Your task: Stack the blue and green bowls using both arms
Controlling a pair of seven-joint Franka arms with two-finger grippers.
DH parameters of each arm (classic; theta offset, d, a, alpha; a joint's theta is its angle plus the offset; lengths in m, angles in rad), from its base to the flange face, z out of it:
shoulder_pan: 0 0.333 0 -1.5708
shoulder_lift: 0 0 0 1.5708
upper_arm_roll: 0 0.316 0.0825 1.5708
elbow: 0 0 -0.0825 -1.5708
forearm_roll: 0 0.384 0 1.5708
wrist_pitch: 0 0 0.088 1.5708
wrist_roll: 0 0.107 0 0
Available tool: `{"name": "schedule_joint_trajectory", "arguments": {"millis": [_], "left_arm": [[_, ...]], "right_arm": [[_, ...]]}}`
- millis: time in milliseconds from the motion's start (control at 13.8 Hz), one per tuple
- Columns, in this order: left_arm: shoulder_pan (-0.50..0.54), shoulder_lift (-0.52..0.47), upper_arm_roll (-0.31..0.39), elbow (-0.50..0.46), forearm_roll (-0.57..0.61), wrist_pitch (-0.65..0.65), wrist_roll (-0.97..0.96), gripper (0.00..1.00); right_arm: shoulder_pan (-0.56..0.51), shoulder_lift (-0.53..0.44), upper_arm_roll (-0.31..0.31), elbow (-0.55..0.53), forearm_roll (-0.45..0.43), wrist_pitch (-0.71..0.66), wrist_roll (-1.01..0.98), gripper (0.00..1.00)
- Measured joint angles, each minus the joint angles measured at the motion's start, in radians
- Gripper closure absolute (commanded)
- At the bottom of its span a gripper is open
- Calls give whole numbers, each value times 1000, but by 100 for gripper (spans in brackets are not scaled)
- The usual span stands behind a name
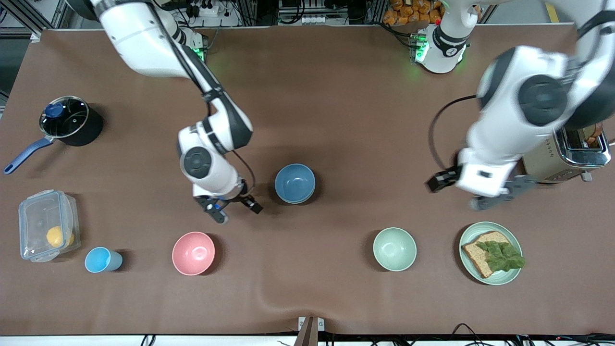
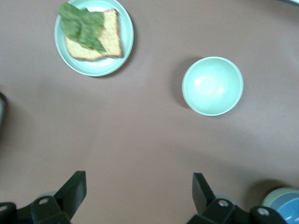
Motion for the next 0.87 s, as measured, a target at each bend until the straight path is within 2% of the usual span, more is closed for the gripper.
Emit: {"name": "schedule_joint_trajectory", "arguments": {"millis": [217, 652, 870], "left_arm": [[83, -81, 18, -2, -64, -71, 230, 0], [86, -201, 124, -27, -138, -217, 453, 0], [85, -236, 135, -67, -145, -226, 481, 0]], "right_arm": [[-87, -81, -2, 3, -1, -145, -183, 0], [-185, -280, -10, 8, -2, -346, -588, 0], [-205, -376, -97, 9, -4, -427, -863, 0]]}}
